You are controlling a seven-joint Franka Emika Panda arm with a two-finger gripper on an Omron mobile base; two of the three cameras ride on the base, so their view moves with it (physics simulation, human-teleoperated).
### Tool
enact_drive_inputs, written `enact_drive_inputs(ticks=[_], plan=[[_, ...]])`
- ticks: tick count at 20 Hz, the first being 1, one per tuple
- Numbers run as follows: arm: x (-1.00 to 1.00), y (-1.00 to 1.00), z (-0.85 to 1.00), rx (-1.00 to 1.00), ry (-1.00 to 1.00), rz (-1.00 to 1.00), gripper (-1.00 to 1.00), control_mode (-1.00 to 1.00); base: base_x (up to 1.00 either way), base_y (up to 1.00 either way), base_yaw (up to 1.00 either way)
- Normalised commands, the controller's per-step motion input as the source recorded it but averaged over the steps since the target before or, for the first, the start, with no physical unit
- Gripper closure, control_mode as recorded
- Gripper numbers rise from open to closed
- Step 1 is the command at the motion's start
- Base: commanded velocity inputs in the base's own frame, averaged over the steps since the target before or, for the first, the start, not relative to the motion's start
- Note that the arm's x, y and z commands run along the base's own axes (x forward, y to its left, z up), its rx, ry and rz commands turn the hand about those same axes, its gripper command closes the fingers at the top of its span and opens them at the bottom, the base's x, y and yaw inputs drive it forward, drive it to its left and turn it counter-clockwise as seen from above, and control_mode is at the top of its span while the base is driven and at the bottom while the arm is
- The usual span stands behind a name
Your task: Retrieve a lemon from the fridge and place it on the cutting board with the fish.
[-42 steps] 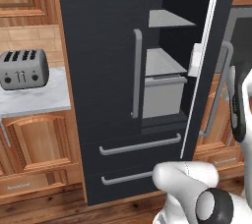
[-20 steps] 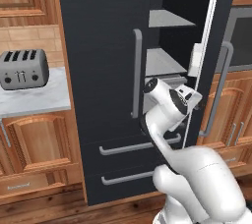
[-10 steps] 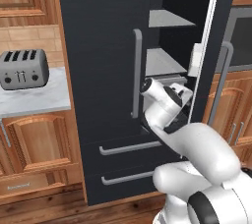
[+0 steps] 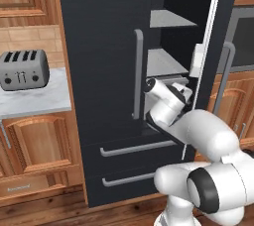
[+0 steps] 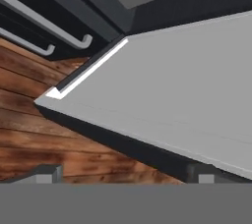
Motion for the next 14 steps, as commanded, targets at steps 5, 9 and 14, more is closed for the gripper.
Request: enact_drive_inputs(ticks=[5, 9, 14], plan=[[0.27, -0.15, -0.23, 0.00, 0.04, 0.06, -1.00, -1.00, 0.00, 0.00, 0.00], [0.08, -0.39, -0.14, 0.00, 0.01, 0.02, -1.00, -1.00, 0.00, 0.00, 0.00], [-0.02, -0.45, -0.05, 0.00, 0.00, 0.00, -1.00, -1.00, 0.00, 0.00, 0.00]])
